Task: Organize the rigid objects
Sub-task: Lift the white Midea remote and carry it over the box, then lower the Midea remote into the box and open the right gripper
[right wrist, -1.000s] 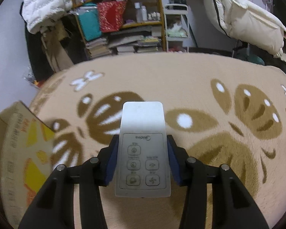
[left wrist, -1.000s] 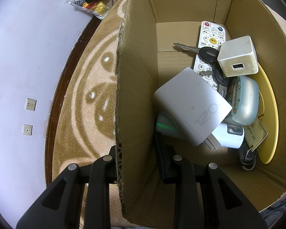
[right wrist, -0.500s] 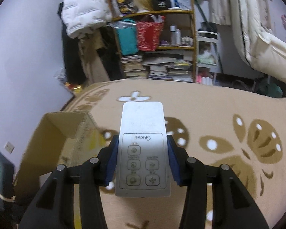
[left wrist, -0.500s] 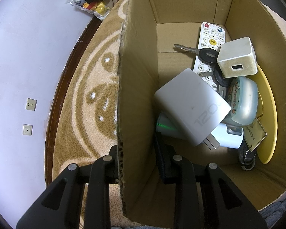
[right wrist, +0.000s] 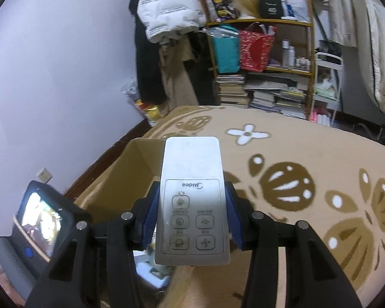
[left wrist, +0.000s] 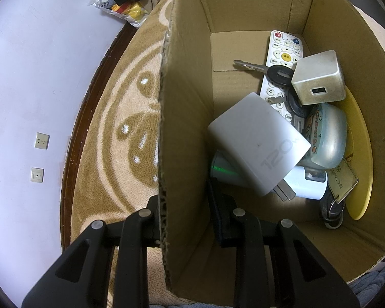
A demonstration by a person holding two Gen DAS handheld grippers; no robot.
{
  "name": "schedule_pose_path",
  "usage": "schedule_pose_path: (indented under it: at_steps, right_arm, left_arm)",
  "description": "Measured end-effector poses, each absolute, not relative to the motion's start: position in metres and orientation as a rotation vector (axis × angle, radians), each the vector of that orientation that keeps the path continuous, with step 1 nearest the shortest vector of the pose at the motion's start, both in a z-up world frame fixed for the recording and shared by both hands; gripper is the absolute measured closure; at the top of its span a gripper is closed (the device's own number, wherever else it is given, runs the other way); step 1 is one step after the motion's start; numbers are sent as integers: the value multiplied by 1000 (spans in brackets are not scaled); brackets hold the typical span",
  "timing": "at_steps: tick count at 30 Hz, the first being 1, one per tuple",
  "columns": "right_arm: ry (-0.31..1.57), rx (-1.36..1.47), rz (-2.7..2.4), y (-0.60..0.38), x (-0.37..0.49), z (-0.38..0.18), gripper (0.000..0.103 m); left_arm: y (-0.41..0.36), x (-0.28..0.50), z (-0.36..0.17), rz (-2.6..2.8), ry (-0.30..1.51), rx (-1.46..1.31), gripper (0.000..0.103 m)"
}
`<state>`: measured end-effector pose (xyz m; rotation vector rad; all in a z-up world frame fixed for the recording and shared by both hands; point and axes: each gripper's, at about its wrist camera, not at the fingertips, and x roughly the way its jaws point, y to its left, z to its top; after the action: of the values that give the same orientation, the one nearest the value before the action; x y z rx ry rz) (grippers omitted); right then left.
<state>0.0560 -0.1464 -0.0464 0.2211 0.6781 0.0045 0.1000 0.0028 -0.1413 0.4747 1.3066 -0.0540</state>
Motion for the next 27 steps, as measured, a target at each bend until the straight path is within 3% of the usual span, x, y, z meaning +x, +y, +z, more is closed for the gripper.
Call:
schedule_pose_path:
  at_steps: [27]
  right_arm:
    - [792, 59, 77, -104, 61, -76, 53]
  left_arm:
    - [6, 100, -145, -60, 1309, 456, 77]
